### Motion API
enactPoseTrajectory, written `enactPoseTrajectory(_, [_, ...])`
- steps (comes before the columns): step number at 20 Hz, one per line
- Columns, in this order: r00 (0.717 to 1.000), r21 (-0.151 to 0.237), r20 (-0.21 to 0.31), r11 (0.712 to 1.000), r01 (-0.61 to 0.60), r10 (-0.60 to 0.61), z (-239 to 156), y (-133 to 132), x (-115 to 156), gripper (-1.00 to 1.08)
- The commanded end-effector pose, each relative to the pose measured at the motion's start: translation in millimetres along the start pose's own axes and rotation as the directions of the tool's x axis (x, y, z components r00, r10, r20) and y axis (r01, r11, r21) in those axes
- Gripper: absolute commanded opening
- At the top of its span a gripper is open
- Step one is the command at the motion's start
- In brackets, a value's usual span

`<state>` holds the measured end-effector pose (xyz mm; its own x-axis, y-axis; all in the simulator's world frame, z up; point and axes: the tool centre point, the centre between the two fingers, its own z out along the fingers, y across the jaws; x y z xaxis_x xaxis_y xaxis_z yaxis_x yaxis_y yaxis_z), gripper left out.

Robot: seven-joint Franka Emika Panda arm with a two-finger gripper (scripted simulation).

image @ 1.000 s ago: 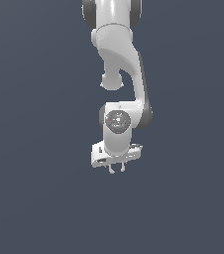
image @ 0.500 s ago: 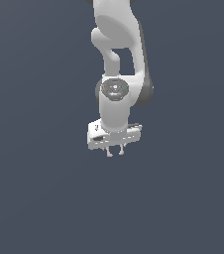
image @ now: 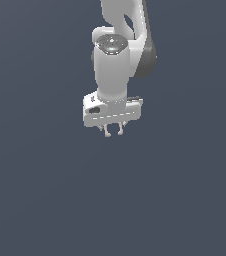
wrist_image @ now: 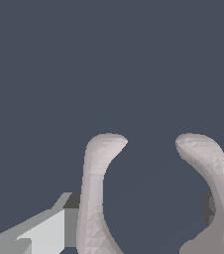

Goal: Pick up the object and move it to a goal position.

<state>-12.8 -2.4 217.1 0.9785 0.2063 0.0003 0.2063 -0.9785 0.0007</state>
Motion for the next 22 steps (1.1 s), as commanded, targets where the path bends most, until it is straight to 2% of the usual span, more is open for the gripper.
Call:
enactPoseTrajectory(1, [1.000,0.000,0.000,1.000,0.000,0.000,-19,0,-11,-1.00])
enactPoseTrajectory(11, [1.000,0.001,0.000,1.000,0.000,0.000,-71,1,-37,-1.00])
enactPoseTrajectory(22, [1.000,0.001,0.000,1.000,0.000,0.000,-76,1,-39,-1.00])
